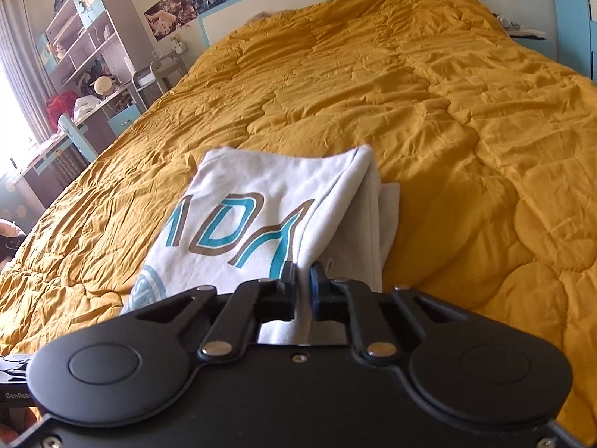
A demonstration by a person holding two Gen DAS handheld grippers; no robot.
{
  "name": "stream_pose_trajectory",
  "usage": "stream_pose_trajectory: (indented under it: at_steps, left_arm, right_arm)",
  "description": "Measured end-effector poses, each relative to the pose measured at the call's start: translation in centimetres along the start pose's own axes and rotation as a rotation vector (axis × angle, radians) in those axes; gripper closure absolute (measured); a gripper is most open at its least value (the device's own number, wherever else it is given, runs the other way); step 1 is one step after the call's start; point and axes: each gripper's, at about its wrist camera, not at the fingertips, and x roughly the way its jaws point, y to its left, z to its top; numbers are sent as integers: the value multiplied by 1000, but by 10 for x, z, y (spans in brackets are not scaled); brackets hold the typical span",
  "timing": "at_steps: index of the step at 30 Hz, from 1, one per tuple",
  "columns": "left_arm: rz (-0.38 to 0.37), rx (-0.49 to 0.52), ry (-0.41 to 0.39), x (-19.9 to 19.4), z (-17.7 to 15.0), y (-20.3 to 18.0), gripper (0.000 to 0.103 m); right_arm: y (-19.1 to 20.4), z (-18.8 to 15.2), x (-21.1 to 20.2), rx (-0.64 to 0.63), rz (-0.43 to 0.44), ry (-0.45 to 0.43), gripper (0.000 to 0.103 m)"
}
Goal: Fold small clothes
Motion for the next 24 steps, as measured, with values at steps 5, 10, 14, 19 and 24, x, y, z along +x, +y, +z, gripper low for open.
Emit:
stream_pose_trajectory:
  at_steps: [5,10,14,19,24]
  left_arm:
    - [9,15,29,8,-4,1,89]
    - [-72,-36,-10,-8,15,7,88]
    - [-39,-89,-133,-13,50,21,77]
    - [-49,-131,-156,13,81,26,77]
    - [-17,-122,-82,43,84,26,76]
  right_arm:
    - [-19,-17,26,57,-14,83,97]
    - [-33,-11,10,187,56,12,82]
    - [-36,12,11,160,28,-62,71]
    - [-41,45,42,173,-26,-95,67]
    - [-38,55,70,127,-83,-47,67]
